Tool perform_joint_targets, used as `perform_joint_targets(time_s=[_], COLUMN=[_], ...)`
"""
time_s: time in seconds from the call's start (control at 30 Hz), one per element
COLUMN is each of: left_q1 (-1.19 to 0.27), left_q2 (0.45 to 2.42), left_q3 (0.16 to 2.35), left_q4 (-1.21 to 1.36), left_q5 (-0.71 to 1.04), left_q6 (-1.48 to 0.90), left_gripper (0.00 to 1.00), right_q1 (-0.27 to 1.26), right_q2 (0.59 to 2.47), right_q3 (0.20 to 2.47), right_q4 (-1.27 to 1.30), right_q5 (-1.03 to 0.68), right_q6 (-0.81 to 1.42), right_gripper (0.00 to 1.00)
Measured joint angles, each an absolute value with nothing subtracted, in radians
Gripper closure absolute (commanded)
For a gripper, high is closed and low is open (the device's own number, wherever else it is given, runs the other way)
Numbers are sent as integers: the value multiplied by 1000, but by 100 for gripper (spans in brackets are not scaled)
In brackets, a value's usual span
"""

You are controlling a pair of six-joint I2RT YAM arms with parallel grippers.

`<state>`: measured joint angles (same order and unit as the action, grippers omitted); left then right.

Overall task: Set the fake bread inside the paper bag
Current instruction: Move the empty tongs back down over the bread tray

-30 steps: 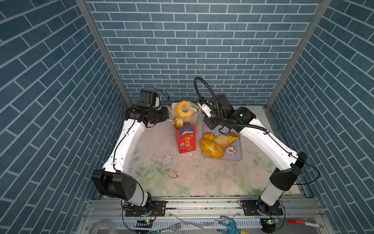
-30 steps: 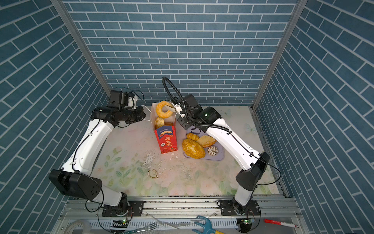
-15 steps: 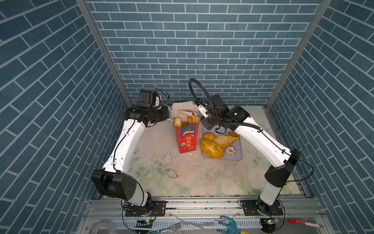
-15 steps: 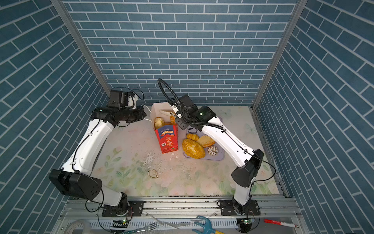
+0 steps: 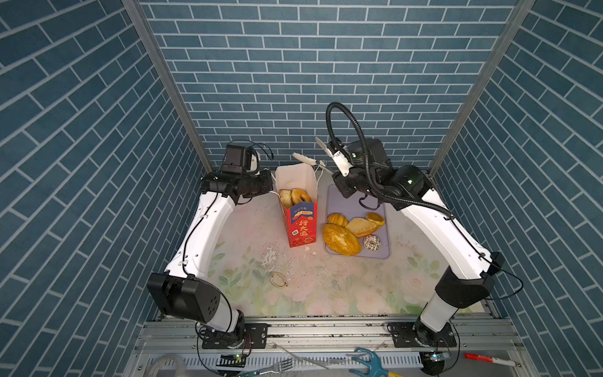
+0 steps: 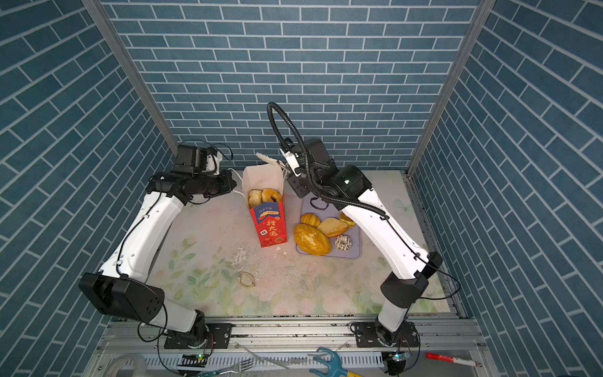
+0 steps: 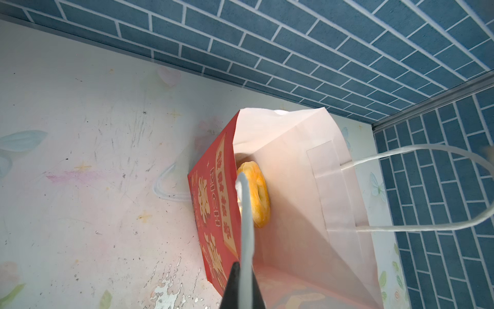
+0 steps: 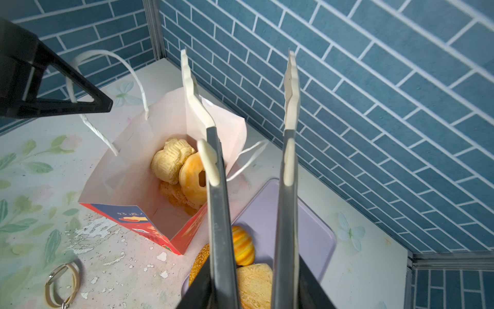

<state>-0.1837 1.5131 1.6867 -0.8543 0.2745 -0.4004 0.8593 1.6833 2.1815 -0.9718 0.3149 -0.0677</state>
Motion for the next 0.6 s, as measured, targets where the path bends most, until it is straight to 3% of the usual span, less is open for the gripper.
perform_joint_targets(time_s=[0.3, 0.6], left_q1=[-184, -184], left_q2=[1513, 1513], left_q3=[1687, 1687], left_q4=[-855, -854], left_q5=[275, 277], left_q6=[-396, -392], left_gripper=[100, 100], right_q1=[655, 574], right_q2=[1478, 1452], right_q3=[1957, 1691], right_q4=[-1040, -1123], right_q5=[353, 271], right_q6=[86, 170], right_gripper=[55, 55])
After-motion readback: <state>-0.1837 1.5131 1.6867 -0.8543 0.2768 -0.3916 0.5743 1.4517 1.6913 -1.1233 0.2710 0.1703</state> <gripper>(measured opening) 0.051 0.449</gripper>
